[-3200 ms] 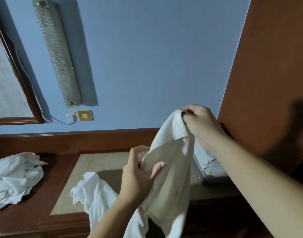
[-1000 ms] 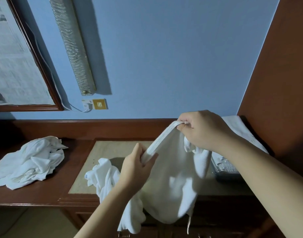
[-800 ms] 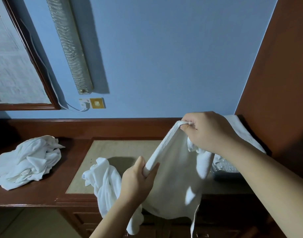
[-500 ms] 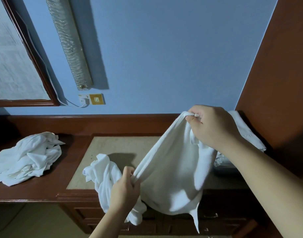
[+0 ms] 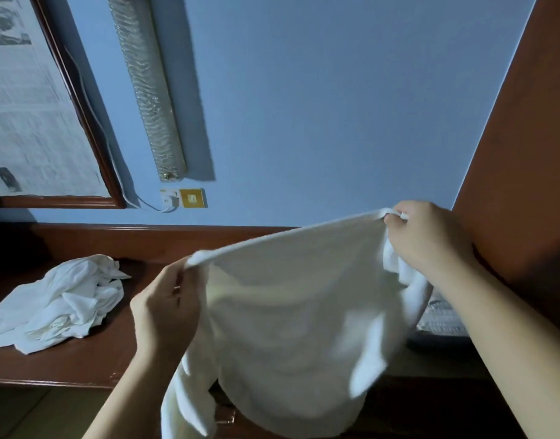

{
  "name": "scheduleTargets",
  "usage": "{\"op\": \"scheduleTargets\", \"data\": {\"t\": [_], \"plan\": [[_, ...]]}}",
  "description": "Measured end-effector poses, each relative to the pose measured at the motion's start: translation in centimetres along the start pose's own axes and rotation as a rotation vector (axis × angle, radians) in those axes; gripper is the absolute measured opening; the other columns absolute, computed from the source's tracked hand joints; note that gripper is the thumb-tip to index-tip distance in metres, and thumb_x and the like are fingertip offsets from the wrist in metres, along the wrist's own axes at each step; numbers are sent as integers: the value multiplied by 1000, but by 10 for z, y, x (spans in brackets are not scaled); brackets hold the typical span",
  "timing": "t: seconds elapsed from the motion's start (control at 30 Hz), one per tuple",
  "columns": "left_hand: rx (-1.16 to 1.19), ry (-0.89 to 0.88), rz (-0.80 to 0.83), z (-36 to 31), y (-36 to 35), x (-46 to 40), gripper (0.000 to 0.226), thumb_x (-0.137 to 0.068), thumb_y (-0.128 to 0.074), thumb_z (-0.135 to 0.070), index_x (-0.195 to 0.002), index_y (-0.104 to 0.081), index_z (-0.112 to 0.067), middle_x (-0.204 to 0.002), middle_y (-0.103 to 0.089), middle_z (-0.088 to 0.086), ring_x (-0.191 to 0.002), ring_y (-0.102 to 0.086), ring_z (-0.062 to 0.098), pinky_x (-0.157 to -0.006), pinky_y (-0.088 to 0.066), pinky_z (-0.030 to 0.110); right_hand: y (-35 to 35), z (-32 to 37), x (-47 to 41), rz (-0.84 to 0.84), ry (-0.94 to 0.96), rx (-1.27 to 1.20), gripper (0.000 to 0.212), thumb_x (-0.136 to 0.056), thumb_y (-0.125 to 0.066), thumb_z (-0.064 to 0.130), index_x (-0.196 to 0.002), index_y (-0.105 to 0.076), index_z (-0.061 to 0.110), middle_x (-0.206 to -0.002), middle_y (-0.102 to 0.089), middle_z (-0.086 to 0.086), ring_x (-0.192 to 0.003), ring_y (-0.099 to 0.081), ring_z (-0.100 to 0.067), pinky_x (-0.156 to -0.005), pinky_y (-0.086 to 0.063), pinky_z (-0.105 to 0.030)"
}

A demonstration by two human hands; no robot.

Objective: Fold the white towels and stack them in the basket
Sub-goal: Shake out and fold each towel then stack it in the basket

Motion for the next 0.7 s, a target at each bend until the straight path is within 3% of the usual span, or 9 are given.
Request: {"op": "scheduleTargets", "data": {"t": [0.07, 0.1, 0.17, 0.23, 0.3, 0.37, 0.5, 0.6, 0.7], "plan": [[80, 6, 35, -32, 9, -37, 20, -102, -57, -21, -102, -78, -22, -71, -69, -7, -67, -65, 11, -61, -48, 25, -16, 12, 7, 138, 18, 94, 16, -95, -54, 35, -96, -64, 22, -91, -70, 0, -94, -66, -33, -68, -47, -34], [73, -58, 45, -55, 15, -54, 20, -102, -58, -16, -103, -77, -22, -70, -67, -7, -68, -63, 12, -62, -47, 24, -22, 23, 13, 230, 47, 77, 22, -93, -57, 40, -113, -64, 33, -104, -71, 4, -105, -67, -28, -77, -50, -35], [34, -235, 83, -101, 23, -80, 22, -103, -58, -11, -108, -76, -22, -81, -68, -6, -75, -61, 10, -68, -48, 26, -24, 58, 33, 407, 170, -102, 62, -82, -70, 58, -137, -43, 58, -110, -66, 19, -117, -62, -13, -94, -51, -38], [43, -380, 133, -139, 25, -95, 23, -104, -56, -9, -110, -76, -20, -93, -67, -6, -86, -61, 11, -76, -48, 25, -14, 102, 52, 488, 299, -275, 86, -67, -79, 72, -138, -30, 71, -108, -68, 26, -115, -58, -1, -98, -49, -36], [104, -317, 243, -159, 19, -103, 24, -105, -53, -11, -105, -74, -22, -88, -68, -10, -82, -63, 6, -69, -47, 20, -8, 133, 59, 509, 366, -351, 85, -66, -82, 71, -138, -36, 64, -101, -73, 27, -109, -60, 6, -100, -49, -34], [122, -164, 346, -162, 11, -107, 25, -106, -48, -17, -98, -70, -24, -81, -71, -7, -74, -64, 9, -57, -45, 21, -2, 154, 62, 510, 398, -405, 61, -72, -81, 66, -124, -53, 51, -83, -73, 26, -93, -64, 5, -95, -53, -33], [69, -50, 397, -147, 7, -107, 22, -103, -48, -23, -90, -65, -24, -73, -68, -1, -68, -60, 13, -54, -41, 22, 4, 164, 65, 520, 413, -526, 32, -83, -73, 67, -100, -70, 40, -84, -71, 20, -77, -64, 2, -76, -52, -29], [66, -92, 309, -138, 10, -96, 19, -100, -58, -25, -87, -72, -22, -78, -67, -4, -71, -61, 11, -65, -50, 28, 1, 163, 70, 446, 422, -484, 27, -93, -65, 59, -91, -67, 31, -59, -57, 22, -57, -52, 0, -62, -38, -29], [79, -32, 205, -124, 14, -83, 22, -100, -60, -22, -79, -69, -21, -69, -63, -10, -66, -58, 7, -63, -47, 30, -5, 160, 76, 385, 400, -465, 26, -96, -62, 54, -84, -60, 30, -60, -52, 13, -56, -48, -5, -61, -36, -30]]}}
Point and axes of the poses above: each hand's wrist, its own x-axis away from the middle knuckle, its own y-axis out of the back of the hand, z = x × y, the point moved 7 cm from there along -x, towards the middle knuckle
